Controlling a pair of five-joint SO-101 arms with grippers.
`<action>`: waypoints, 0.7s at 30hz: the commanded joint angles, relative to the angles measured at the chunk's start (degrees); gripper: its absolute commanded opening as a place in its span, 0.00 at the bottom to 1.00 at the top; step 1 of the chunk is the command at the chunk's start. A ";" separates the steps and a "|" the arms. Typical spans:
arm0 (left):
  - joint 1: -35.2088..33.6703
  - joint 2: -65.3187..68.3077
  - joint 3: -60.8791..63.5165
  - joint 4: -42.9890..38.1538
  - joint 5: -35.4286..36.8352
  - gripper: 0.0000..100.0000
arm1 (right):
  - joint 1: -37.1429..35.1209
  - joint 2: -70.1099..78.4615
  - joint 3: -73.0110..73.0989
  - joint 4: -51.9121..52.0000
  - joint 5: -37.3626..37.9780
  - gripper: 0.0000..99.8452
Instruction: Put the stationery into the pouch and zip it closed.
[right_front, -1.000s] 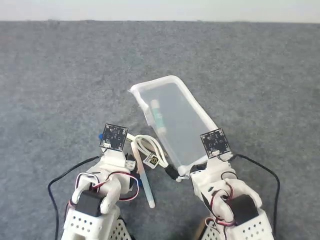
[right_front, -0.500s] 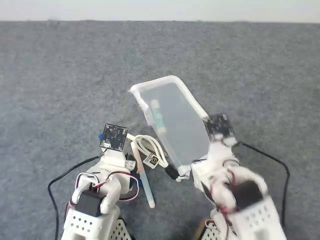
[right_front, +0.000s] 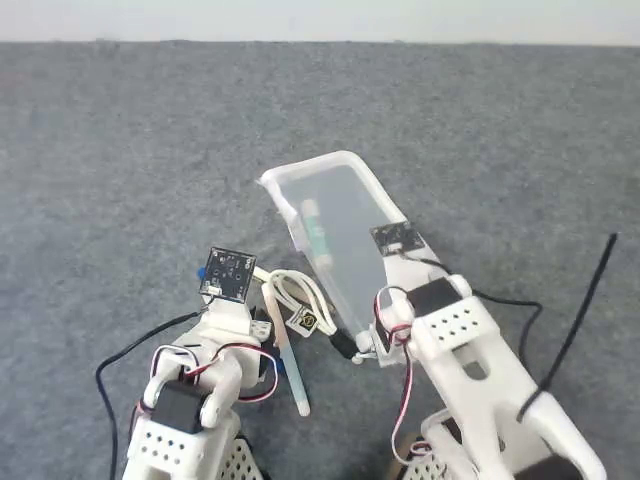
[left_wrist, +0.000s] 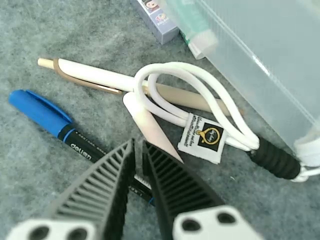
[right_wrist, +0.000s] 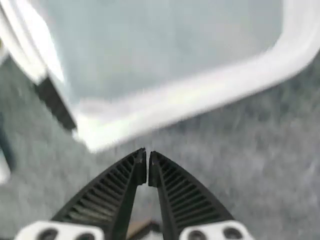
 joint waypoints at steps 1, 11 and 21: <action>-0.18 -0.70 -0.66 0.26 -0.09 0.02 | 4.18 1.80 -3.16 -10.86 -0.53 0.01; -0.18 -0.70 -0.66 0.26 -0.09 0.02 | 10.77 7.34 -3.25 -35.56 -0.62 0.01; -0.18 -0.70 -0.66 0.26 -0.09 0.02 | 10.24 11.47 -19.96 -27.30 -8.18 0.01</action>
